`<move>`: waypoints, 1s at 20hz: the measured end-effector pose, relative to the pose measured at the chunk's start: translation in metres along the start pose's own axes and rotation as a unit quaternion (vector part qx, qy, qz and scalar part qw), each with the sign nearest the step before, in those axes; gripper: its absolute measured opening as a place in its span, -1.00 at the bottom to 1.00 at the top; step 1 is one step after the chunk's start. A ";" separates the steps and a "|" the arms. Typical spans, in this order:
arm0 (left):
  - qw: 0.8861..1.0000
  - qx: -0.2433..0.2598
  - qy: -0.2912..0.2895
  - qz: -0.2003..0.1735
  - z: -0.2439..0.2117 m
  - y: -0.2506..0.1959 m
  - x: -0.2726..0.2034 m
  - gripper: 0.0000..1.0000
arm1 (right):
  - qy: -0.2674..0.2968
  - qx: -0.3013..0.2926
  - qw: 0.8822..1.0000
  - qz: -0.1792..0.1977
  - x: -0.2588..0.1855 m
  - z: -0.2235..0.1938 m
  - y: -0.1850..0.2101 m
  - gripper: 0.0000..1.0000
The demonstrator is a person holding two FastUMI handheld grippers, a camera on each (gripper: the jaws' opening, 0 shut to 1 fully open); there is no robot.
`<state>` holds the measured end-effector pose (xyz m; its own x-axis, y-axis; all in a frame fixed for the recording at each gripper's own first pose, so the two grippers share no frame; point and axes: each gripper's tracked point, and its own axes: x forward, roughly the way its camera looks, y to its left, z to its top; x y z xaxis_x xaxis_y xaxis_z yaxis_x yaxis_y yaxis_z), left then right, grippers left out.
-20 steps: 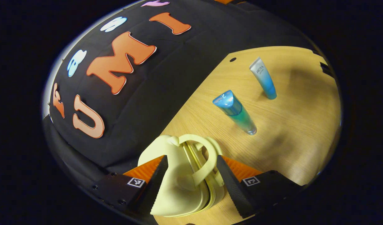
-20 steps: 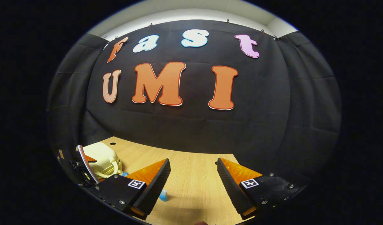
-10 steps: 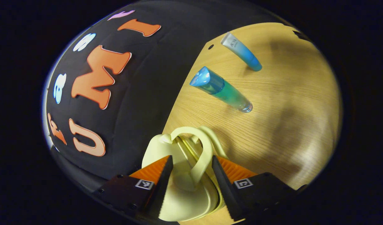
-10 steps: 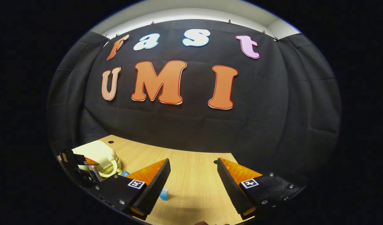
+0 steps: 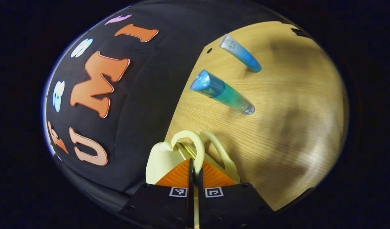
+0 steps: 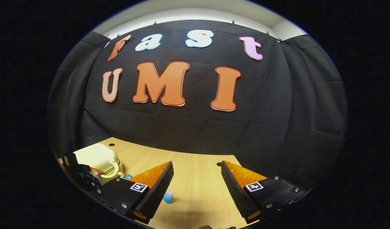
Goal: First open the suitcase, pack the skin care products into it, and then close the suitcase.
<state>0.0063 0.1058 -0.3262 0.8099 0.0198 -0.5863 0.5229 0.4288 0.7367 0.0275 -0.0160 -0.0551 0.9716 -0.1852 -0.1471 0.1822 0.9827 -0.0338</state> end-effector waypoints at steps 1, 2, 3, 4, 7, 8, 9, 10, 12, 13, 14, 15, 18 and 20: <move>1.000 -0.010 -0.003 0.001 0.001 0.006 -0.005 -0.89 | 0.000 0.000 1.000 0.001 0.000 0.001 0.002 0.91; 1.000 -0.020 -0.005 0.005 0.003 0.013 -0.006 -0.89 | 0.000 -0.001 1.000 0.001 0.002 0.002 0.004 0.91; 0.999 -0.031 -0.010 0.008 0.005 0.021 -0.007 -0.89 | -0.001 -0.001 1.000 0.003 0.002 0.003 0.007 0.91; 0.999 -0.043 -0.013 0.013 0.006 0.029 -0.010 -0.89 | -0.001 -0.002 1.000 0.004 0.003 0.005 0.009 0.91; 0.997 -0.061 -0.028 0.047 0.011 0.064 -0.020 -0.89 | 0.001 -0.008 1.000 0.011 0.008 0.005 0.017 0.91; 0.995 -0.072 -0.031 0.056 0.010 0.076 -0.023 -0.90 | 0.001 -0.008 1.000 0.014 0.010 0.005 0.020 0.91; 0.993 -0.093 -0.034 0.058 0.009 0.085 -0.025 -0.91 | 0.001 -0.008 1.000 0.015 0.012 0.007 0.024 0.91; 0.991 -0.119 -0.034 0.057 0.007 0.094 -0.028 -0.92 | 0.001 -0.007 1.000 0.018 0.014 0.008 0.028 0.91; 0.984 -0.163 -0.039 0.063 0.002 0.115 -0.033 -0.92 | 0.000 -0.011 1.000 0.023 0.017 0.011 0.034 0.91; 0.980 -0.182 -0.041 0.067 -0.001 0.127 -0.036 -0.92 | -0.001 -0.014 1.000 0.025 0.018 0.013 0.038 0.91; 0.976 -0.200 -0.043 0.070 -0.005 0.140 -0.039 -0.91 | -0.002 -0.017 1.000 0.026 0.019 0.013 0.042 0.91; 0.972 -0.218 -0.045 0.075 -0.010 0.151 -0.041 -0.91 | -0.002 -0.019 0.999 0.029 0.020 0.015 0.046 0.91; 0.959 -0.262 -0.050 0.091 -0.032 0.184 -0.050 -0.91 | -0.003 -0.021 0.999 0.033 0.023 0.018 0.059 0.91; 0.953 -0.279 -0.051 0.106 -0.046 0.206 -0.055 -0.90 | -0.003 -0.023 0.999 0.036 0.025 0.020 0.069 0.91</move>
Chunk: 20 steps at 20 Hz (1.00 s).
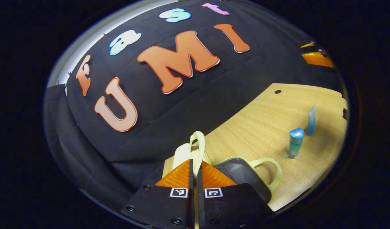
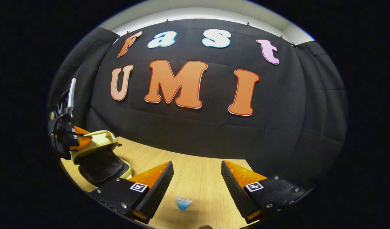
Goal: First open the suitcase, pack the skin care products into it, and then close the suitcase.
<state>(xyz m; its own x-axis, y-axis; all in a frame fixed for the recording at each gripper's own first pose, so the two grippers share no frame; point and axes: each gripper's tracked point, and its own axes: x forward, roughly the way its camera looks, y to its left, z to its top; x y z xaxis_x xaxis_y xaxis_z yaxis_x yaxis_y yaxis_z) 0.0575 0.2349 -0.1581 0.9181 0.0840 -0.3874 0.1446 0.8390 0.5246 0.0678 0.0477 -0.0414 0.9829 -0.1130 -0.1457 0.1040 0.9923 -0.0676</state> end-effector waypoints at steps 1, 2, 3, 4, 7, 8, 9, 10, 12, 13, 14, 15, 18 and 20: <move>1.000 -0.007 -0.003 0.009 0.000 0.013 0.001 -0.90 | -0.001 -0.002 1.000 0.002 0.002 0.002 0.005 0.91; 1.000 -0.014 0.000 0.010 -0.005 0.022 0.003 -0.90 | -0.001 -0.003 1.000 0.006 0.003 0.002 0.010 0.91; 1.000 -0.022 -0.005 0.018 -0.006 0.035 0.003 -0.90 | -0.001 -0.004 1.000 0.009 0.004 0.004 0.016 0.91; 0.999 -0.030 -0.006 0.024 -0.008 0.047 0.002 -0.91 | 0.000 -0.005 1.000 0.012 0.006 0.004 0.020 0.91; 0.997 -0.049 -0.004 0.055 -0.021 0.089 0.003 -0.91 | 0.003 -0.002 1.000 0.019 0.010 0.005 0.037 0.91; 0.996 -0.059 0.000 0.063 -0.031 0.101 0.004 -0.90 | 0.004 -0.002 1.000 0.020 0.010 0.005 0.042 0.91; 0.995 -0.068 0.004 0.070 -0.041 0.116 0.004 -0.91 | 0.003 -0.002 1.000 0.021 0.011 0.006 0.047 0.91; 0.994 -0.076 0.007 0.077 -0.050 0.130 0.002 -0.89 | 0.003 -0.002 1.000 0.021 0.012 0.006 0.051 0.91; 0.992 -0.094 0.015 0.088 -0.068 0.155 0.003 -0.89 | 0.006 -0.004 1.000 0.022 0.013 0.004 0.060 0.91; 0.990 -0.102 0.017 0.092 -0.076 0.165 0.006 -0.89 | 0.007 -0.006 1.000 0.020 0.013 0.005 0.064 0.91; 0.990 -0.110 0.021 0.091 -0.084 0.172 0.008 -0.89 | 0.008 -0.007 1.000 0.019 0.013 0.004 0.066 0.91; 0.989 -0.116 0.020 0.088 -0.091 0.180 0.011 -0.89 | 0.012 -0.006 1.000 0.017 0.013 0.002 0.066 0.91; 0.986 -0.145 0.030 0.083 -0.112 0.202 0.020 -0.90 | 0.016 0.003 1.000 0.012 0.017 0.001 0.076 0.91; 0.984 -0.145 0.045 0.089 -0.130 0.215 0.026 -0.89 | 0.017 0.002 1.000 0.006 0.017 0.000 0.079 0.91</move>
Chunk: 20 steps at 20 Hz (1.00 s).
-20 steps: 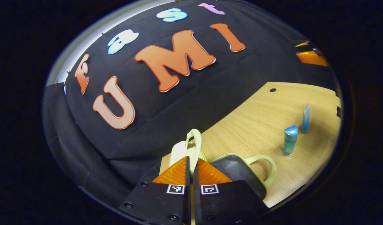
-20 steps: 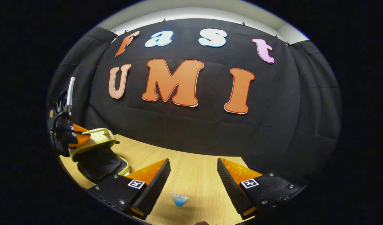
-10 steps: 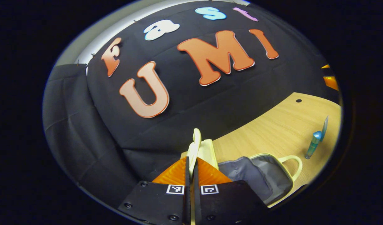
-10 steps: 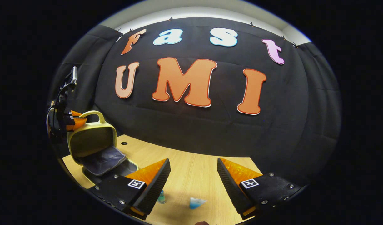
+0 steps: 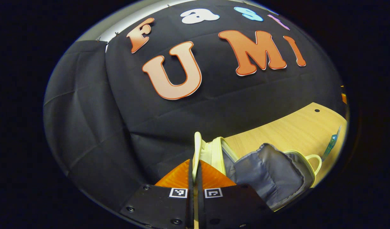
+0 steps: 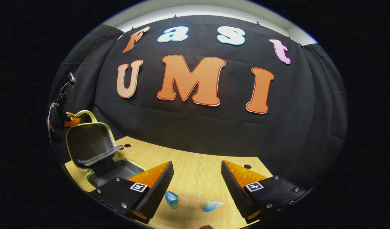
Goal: First open the suitcase, pack the skin care products into it, and then close the suitcase.
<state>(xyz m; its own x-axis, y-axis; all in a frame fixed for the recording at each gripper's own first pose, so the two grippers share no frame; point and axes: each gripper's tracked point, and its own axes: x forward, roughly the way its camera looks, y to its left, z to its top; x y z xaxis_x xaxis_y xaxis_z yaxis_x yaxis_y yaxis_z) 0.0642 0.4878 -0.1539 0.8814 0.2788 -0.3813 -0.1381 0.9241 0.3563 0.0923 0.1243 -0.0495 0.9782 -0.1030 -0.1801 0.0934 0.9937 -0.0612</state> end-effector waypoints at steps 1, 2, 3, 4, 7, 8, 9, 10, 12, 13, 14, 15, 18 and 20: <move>1.000 0.004 0.007 0.006 -0.009 0.009 0.002 -0.90 | 0.000 -0.003 1.000 -0.003 0.000 -0.001 0.000 0.91; 1.000 0.006 0.014 0.012 -0.016 0.017 0.005 -0.90 | 0.005 -0.005 1.000 -0.004 0.000 -0.004 0.001 0.92; 1.000 0.006 0.021 0.017 -0.027 0.022 0.008 -0.90 | 0.009 -0.007 1.000 -0.005 0.000 -0.007 0.001 0.91; 0.999 0.005 0.026 0.022 -0.035 0.027 0.012 -0.90 | 0.013 -0.007 1.000 -0.007 0.001 -0.009 0.001 0.92; 0.999 0.001 0.041 0.034 -0.064 0.054 0.027 -0.90 | 0.020 -0.002 1.000 -0.011 0.002 -0.011 0.002 0.92; 0.998 -0.002 0.052 0.036 -0.077 0.061 0.033 -0.89 | 0.021 0.002 1.000 -0.011 0.003 -0.011 0.002 0.91; 0.997 -0.007 0.063 0.036 -0.091 0.068 0.040 -0.90 | 0.025 0.006 1.000 -0.013 0.003 -0.012 0.002 0.91; 0.997 -0.013 0.073 0.037 -0.102 0.073 0.046 -0.89 | 0.030 0.011 0.999 -0.015 0.002 -0.014 0.000 0.91; 0.995 -0.020 0.092 0.037 -0.124 0.079 0.054 -0.89 | 0.036 0.013 0.999 -0.024 0.002 -0.015 -0.004 0.92; 0.994 -0.024 0.101 0.037 -0.136 0.080 0.058 -0.90 | 0.040 0.013 0.999 -0.028 0.002 -0.017 -0.006 0.92; 0.993 -0.028 0.110 0.036 -0.146 0.082 0.061 -0.89 | 0.044 0.013 0.998 -0.030 0.002 -0.019 -0.008 0.92; 0.992 -0.033 0.117 0.036 -0.156 0.084 0.064 -0.90 | 0.048 0.014 0.998 -0.030 0.002 -0.021 -0.008 0.92; 0.989 -0.063 0.123 0.044 -0.172 0.084 0.066 -0.89 | 0.056 0.026 0.997 -0.035 0.005 -0.027 -0.010 0.92; 0.986 -0.060 0.125 0.096 -0.181 0.101 0.063 -0.63 | 0.057 0.040 0.997 -0.034 0.006 -0.030 -0.009 0.92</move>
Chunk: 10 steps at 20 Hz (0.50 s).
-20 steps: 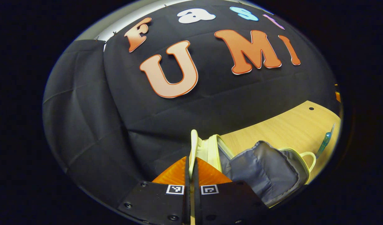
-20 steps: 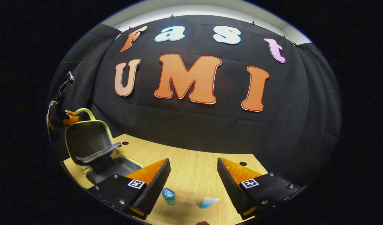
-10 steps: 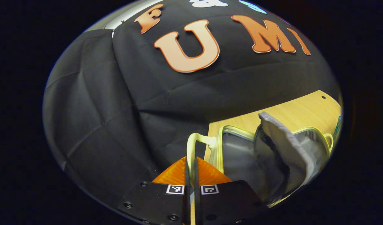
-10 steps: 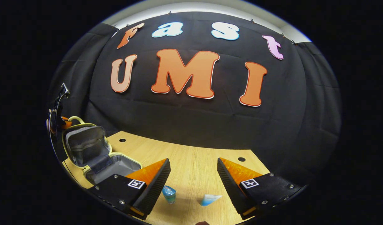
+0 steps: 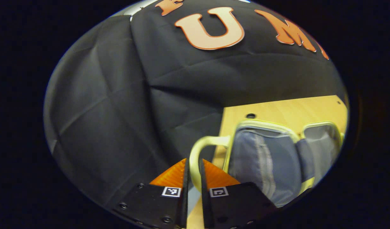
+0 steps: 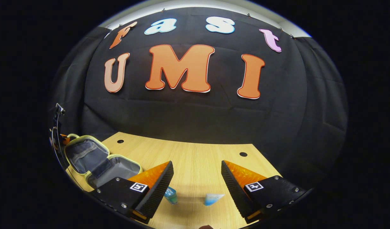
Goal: First open the suitcase, pack the skin care products into it, and then close the suitcase.
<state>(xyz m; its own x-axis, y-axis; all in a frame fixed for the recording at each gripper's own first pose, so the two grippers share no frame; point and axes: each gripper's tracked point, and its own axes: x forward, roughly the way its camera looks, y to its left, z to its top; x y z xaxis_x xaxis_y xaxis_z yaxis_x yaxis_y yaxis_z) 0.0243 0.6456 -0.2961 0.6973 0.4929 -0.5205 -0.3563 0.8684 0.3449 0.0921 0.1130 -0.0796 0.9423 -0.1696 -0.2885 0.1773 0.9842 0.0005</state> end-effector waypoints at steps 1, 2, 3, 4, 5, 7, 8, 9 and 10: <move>1.000 -0.011 -0.008 0.000 0.005 0.000 -0.007 -0.62 | 0.003 0.007 1.000 0.003 0.002 -0.003 0.000 0.92; 1.000 -0.022 -0.015 -0.003 0.009 -0.003 -0.014 -0.69 | 0.007 0.015 1.000 0.007 0.004 -0.007 0.001 0.92; 0.999 -0.024 -0.021 -0.003 0.015 -0.006 -0.020 -0.58 | 0.009 0.022 1.000 0.010 0.006 -0.008 0.001 0.92; 0.999 -0.023 -0.030 -0.003 0.024 -0.011 -0.027 -0.41 | 0.008 0.028 1.000 0.011 0.007 -0.008 -0.001 0.91; 0.999 -0.019 -0.041 -0.004 0.030 -0.019 -0.033 -0.27 | 0.005 0.031 0.999 0.012 0.007 -0.007 -0.003 0.91; 0.998 -0.024 -0.065 0.005 0.045 -0.029 -0.052 0.17 | 0.001 0.032 0.999 0.016 0.007 -0.007 -0.006 0.92; 0.996 -0.033 -0.079 0.004 0.057 -0.035 -0.062 0.36 | 0.002 0.031 0.999 0.018 0.007 -0.009 -0.008 0.91; 0.995 -0.040 -0.092 0.004 0.069 -0.041 -0.075 0.49 | 0.003 0.029 0.999 0.019 0.008 -0.011 -0.011 0.92; 0.993 -0.046 -0.106 0.003 0.080 -0.048 -0.088 0.66 | 0.003 0.029 0.999 0.022 0.007 -0.013 -0.014 0.92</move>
<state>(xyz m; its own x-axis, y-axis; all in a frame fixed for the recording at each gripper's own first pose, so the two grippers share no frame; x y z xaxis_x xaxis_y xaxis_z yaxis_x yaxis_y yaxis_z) 0.0296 0.5565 -0.2043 0.8073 0.4830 -0.3391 -0.4084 0.8720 0.2698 0.0924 0.0984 -0.0942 0.9480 -0.1255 -0.2924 0.1519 0.9860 0.0690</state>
